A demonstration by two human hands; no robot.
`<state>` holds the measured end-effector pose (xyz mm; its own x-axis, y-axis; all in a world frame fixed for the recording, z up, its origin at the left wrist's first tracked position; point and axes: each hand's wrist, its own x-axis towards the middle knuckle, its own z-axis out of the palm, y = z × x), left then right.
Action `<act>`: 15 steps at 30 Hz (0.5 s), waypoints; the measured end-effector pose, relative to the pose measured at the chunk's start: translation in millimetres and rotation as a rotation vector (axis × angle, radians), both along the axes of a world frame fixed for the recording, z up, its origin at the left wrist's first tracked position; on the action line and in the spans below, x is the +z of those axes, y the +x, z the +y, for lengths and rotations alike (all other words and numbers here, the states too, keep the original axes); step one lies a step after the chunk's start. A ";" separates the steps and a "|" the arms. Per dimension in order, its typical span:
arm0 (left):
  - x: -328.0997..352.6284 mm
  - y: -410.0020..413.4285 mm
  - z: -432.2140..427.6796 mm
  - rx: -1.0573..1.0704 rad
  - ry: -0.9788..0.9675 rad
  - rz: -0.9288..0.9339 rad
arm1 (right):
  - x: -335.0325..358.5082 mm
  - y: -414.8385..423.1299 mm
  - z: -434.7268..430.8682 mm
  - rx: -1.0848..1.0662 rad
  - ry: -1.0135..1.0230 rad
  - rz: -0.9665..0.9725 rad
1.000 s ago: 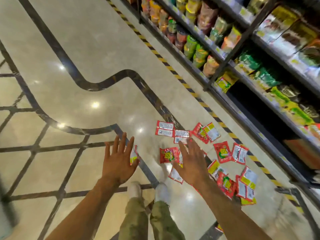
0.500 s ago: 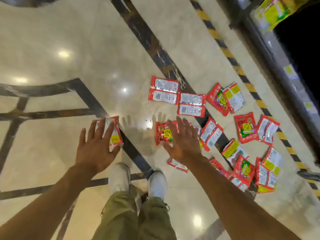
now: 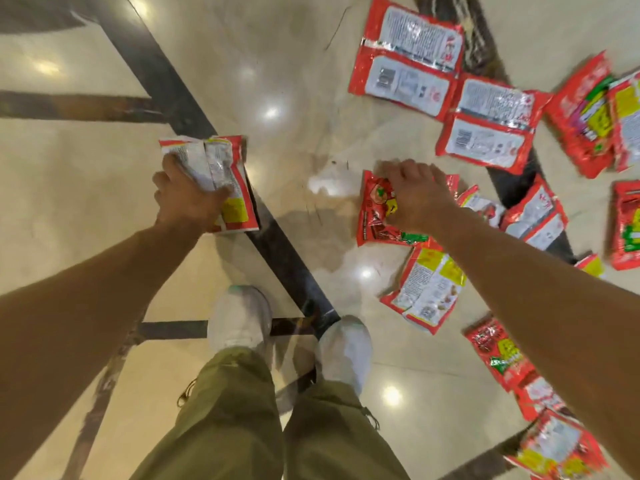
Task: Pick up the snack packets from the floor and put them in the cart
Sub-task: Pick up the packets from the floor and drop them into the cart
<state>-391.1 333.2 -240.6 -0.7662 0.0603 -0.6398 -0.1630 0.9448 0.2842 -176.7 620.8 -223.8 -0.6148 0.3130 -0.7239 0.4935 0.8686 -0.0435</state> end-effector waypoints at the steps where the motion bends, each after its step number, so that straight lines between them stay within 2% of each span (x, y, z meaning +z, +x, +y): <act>1: -4.2 -0.9 1.9 0.039 0.004 0.019 | -3.7 -1.1 1.2 -0.009 -0.002 0.000; 5: -11.8 -5.7 5.6 0.229 0.004 0.039 | -5.6 -11.7 7.3 -0.031 -0.033 -0.040; 9: -14.3 -14.0 -5.8 0.476 0.189 -0.133 | 2.7 -13.1 9.1 -0.131 -0.133 -0.073; 12: -0.1 -9.6 -5.0 0.495 0.266 -0.228 | 12.2 -8.2 9.5 -0.271 -0.214 -0.023; 15: 25.8 -4.8 -6.4 0.443 0.318 -0.299 | 35.3 -5.6 8.2 -0.517 -0.300 0.021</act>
